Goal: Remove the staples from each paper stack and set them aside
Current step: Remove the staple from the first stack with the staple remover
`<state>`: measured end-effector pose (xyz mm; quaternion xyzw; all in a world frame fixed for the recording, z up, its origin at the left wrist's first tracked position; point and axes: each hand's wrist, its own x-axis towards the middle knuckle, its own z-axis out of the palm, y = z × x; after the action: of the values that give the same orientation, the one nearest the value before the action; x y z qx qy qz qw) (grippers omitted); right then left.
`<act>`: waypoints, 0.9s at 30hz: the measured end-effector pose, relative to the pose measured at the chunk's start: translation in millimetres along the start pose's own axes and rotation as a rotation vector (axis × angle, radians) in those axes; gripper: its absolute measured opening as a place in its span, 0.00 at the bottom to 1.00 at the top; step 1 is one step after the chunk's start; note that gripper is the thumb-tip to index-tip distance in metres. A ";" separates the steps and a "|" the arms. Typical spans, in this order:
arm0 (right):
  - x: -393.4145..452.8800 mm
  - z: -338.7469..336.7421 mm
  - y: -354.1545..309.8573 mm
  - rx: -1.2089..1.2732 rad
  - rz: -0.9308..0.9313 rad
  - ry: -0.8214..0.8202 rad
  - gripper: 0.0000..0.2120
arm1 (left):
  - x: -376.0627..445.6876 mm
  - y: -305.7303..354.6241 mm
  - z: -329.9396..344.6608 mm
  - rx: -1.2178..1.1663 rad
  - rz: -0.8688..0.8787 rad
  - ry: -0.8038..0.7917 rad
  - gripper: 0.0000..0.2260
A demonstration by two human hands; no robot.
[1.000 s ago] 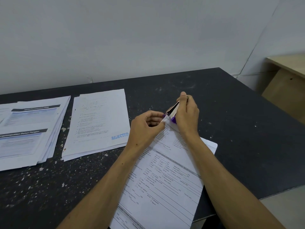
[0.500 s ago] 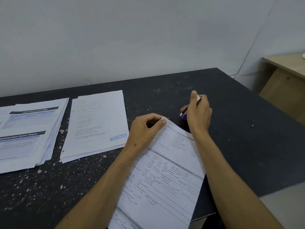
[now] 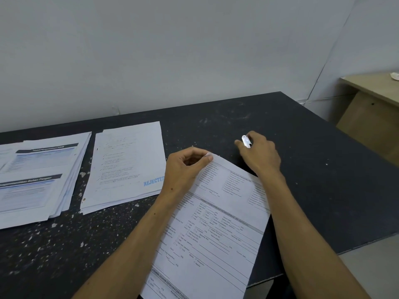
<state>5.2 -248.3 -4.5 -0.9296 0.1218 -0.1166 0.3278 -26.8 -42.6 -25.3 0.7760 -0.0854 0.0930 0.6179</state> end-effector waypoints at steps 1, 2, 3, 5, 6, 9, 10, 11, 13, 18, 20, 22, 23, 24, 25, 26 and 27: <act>-1.0 0.1 -2.2 -0.037 -0.009 -0.017 0.13 | 0.0 0.4 0.1 0.013 0.010 -0.010 0.05; -2.2 0.5 -3.9 -0.078 -0.015 -0.033 0.13 | 0.2 0.5 0.1 0.023 0.022 -0.019 0.05; -2.5 1.6 -4.9 -0.116 -0.021 -0.044 0.13 | 0.4 0.2 -0.1 0.034 0.035 -0.025 0.05; -3.2 4.5 -5.9 -0.174 -0.027 -0.061 0.15 | 0.6 -1.1 -1.4 0.069 0.063 -0.024 0.05; -3.7 4.4 -6.7 -0.207 -0.044 -0.058 0.16 | 0.7 -1.9 -2.0 0.098 0.083 -0.017 0.05; -4.8 1.7 -8.4 -0.324 -0.147 0.001 0.18 | 1.5 -3.1 -3.9 0.211 0.183 0.018 0.07; -5.9 0.5 -9.2 -0.322 -0.188 0.025 0.17 | 2.4 -2.6 -4.5 0.242 0.217 0.027 0.08; -7.2 -0.6 -9.9 -0.293 -0.239 0.048 0.15 | 3.0 -2.2 -5.2 0.266 0.247 0.035 0.09; -11.8 -3.2 -11.6 -0.172 -0.363 0.040 0.10 | 3.9 -1.4 -6.5 0.296 0.291 0.043 0.10; -24.3 -7.5 -11.1 0.101 -0.460 -0.292 0.05 | 2.7 -1.6 -11.3 0.273 0.222 0.026 0.08; -26.1 -5.6 -4.8 0.136 -0.479 -0.313 0.05 | 2.1 -0.7 -13.1 0.272 0.168 -0.014 0.07; -28.0 -4.7 -0.9 0.158 -0.492 -0.326 0.05 | 1.6 0.1 -14.9 0.287 0.115 -0.052 0.06; -28.5 -4.0 0.2 0.166 -0.501 -0.329 0.05 | 1.3 0.3 -16.1 0.292 0.095 -0.068 0.06; -28.7 -3.3 0.9 0.169 -0.509 -0.328 0.06 | 1.0 0.3 -17.3 0.292 0.081 -0.083 0.06; -28.8 -2.2 1.1 0.168 -0.515 -0.326 0.06 | 0.7 0.2 -18.5 0.288 0.073 -0.098 0.06; -28.8 -1.3 1.3 0.162 -0.519 -0.323 0.07 | 0.4 0.0 -19.4 0.285 0.069 -0.110 0.06; -28.4 -0.3 1.5 0.154 -0.522 -0.320 0.07 | 0.1 0.0 -19.9 0.287 0.069 -0.119 0.06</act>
<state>-21.9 -240.9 -9.1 -0.9084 -0.1831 -0.0581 0.3713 -27.5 -23.1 -21.0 0.8570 -0.1344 0.0794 0.4911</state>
